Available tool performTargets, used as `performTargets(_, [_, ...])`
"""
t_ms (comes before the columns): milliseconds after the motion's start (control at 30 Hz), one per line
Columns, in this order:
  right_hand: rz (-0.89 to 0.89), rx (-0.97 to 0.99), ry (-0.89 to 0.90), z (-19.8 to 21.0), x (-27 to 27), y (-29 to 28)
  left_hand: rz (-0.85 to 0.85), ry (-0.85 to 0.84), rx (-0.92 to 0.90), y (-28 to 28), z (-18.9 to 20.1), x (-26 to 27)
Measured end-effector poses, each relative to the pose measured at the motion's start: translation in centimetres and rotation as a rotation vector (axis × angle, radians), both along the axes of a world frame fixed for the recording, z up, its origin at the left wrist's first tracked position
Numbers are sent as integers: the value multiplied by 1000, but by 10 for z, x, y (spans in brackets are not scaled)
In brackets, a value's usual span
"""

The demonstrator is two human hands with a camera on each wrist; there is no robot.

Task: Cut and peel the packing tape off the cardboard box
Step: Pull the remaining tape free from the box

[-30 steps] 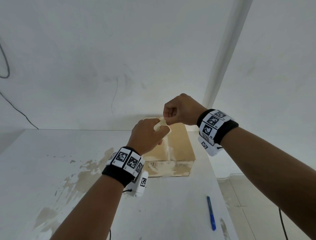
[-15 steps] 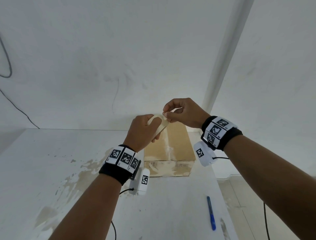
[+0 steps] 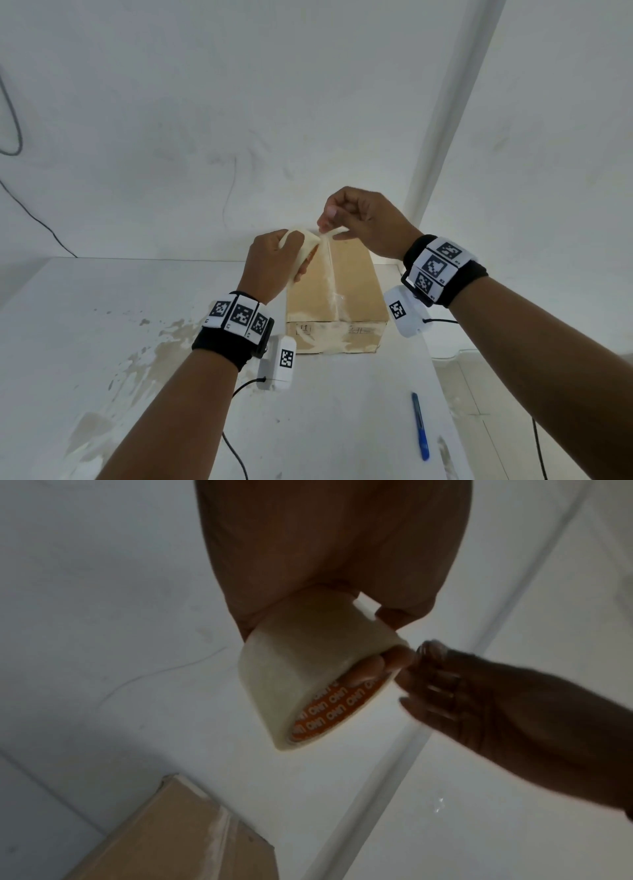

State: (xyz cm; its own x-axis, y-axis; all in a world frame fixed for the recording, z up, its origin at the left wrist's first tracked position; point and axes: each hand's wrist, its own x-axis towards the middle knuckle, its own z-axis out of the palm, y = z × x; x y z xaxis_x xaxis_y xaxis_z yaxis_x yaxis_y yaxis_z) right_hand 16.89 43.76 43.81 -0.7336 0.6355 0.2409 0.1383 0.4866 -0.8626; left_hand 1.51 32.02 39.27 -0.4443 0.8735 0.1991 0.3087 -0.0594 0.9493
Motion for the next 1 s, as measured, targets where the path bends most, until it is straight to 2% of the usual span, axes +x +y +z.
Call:
performTargets(100, [-76, -110, 99, 9, -2, 1, -11, -3, -15, -2, -1, 3])
performTargets(267, [-6, -116, -119, 4, 0, 4, -59, 55, 29, -3, -3, 9])
performTargets(433, [19, -158, -154, 2, 6, 0, -39, 123, 55, -1, -5, 7])
performTargets(767, [-30, 18, -215, 3, 7, 2, -44, 190, 52, 0, -5, 11])
performTargets(900, [-79, 39, -174, 2, 5, 2, -54, 134, 65, -1, -1, 12])
performTargets(1000, [-145, 28, -113, 1, 3, 0, -65, 11, 80, -1, 0, 12])
